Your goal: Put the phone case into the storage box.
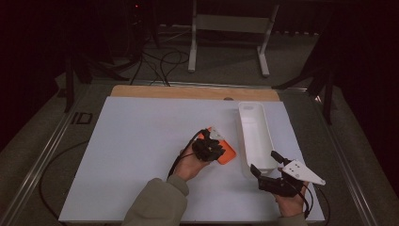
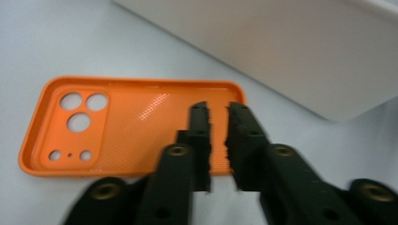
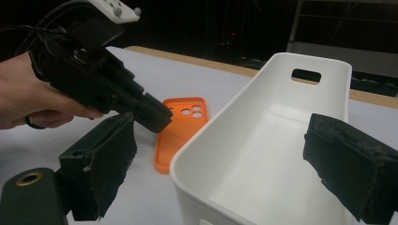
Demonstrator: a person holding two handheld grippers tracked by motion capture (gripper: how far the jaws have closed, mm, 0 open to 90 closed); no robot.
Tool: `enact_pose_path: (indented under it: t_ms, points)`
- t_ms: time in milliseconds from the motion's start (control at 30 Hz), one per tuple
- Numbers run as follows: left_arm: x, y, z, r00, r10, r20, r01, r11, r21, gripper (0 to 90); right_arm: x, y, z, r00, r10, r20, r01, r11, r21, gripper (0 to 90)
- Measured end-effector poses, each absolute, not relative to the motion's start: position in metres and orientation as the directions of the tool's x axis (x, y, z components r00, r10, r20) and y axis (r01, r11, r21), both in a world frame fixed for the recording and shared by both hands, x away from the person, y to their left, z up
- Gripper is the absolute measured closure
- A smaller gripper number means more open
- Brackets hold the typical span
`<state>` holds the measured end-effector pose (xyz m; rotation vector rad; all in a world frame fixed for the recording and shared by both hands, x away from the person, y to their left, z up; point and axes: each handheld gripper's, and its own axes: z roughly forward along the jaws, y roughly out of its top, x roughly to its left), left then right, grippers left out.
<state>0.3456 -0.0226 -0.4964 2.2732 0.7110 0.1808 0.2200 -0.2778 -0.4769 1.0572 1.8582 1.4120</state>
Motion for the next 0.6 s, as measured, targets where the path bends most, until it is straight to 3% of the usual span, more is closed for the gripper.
enact_pose_path:
  t_ms: [67,600]
  points:
    - [0.346,-0.023,-0.497,0.835,0.544,-0.081,0.441,-0.574,0.690,90.0,0.220,-0.278,-0.477,-0.524,0.851,0.019,0.245,0.129,0.961,9.2]
    - [0.348,-0.037,-0.512,0.838,0.541,-0.073,0.457,-0.621,0.637,90.0,0.220,-0.278,-0.476,-0.521,0.854,0.020,0.245,0.127,0.961,9.2]
